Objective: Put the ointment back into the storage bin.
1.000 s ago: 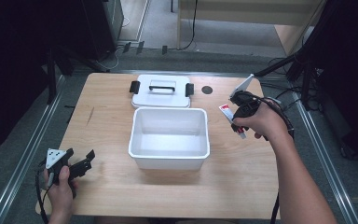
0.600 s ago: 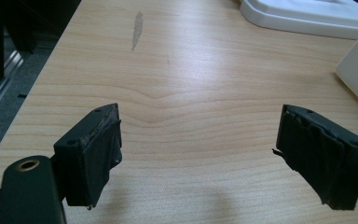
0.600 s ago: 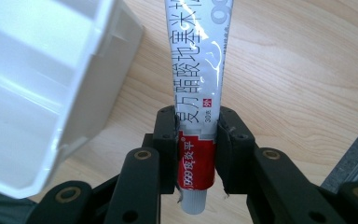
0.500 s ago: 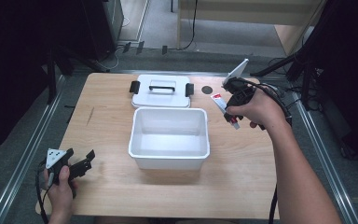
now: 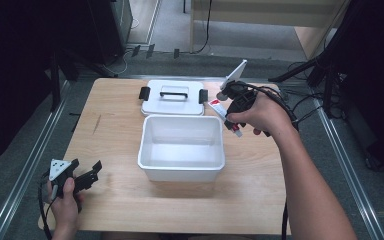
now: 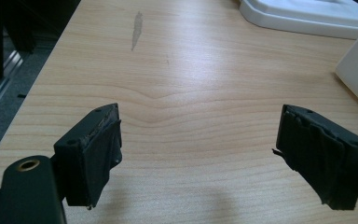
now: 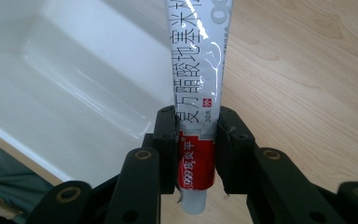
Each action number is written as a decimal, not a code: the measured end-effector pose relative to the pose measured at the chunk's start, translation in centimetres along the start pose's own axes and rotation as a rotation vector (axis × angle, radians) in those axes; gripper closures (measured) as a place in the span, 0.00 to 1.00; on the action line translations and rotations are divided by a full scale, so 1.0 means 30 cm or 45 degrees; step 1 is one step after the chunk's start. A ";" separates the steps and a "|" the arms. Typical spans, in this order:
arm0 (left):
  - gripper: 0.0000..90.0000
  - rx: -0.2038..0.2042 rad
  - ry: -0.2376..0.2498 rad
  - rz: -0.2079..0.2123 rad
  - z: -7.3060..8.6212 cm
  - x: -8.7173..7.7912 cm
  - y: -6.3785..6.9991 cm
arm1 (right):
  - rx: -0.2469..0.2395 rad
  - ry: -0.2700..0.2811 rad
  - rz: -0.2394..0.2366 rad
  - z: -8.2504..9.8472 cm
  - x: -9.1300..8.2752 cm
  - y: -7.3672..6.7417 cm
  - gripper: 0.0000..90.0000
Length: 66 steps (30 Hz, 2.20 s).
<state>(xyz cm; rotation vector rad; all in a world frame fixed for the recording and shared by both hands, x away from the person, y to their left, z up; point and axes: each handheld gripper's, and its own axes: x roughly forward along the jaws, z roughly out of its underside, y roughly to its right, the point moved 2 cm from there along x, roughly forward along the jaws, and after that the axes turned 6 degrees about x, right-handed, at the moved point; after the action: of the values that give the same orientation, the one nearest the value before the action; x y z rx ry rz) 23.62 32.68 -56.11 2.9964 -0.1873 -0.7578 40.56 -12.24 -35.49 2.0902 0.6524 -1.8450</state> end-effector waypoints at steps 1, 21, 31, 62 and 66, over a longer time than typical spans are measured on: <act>0.16 0.000 0.000 0.000 0.000 0.000 0.000 | -0.022 0.002 -0.008 -0.002 0.003 -0.009 0.81; 0.16 -0.003 0.002 0.003 0.000 0.000 -0.001 | -0.855 0.132 -0.083 -0.003 0.072 -0.159 0.81; 0.16 -0.003 0.001 0.005 0.000 0.001 -0.001 | -0.966 0.092 -0.112 0.001 0.110 -0.188 0.81; 0.16 -0.004 0.003 0.009 0.001 0.000 -0.002 | -1.015 -0.076 -0.078 0.021 0.304 -0.209 0.81; 0.16 -0.004 0.001 0.009 0.000 0.000 -0.002 | -1.005 -0.110 -0.058 0.023 0.318 -0.217 0.81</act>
<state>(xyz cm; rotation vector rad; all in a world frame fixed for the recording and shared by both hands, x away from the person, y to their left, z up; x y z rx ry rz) 23.62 32.73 -56.12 2.9917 -0.1959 -0.7551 37.49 -5.54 -44.44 1.4705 1.1718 -1.3529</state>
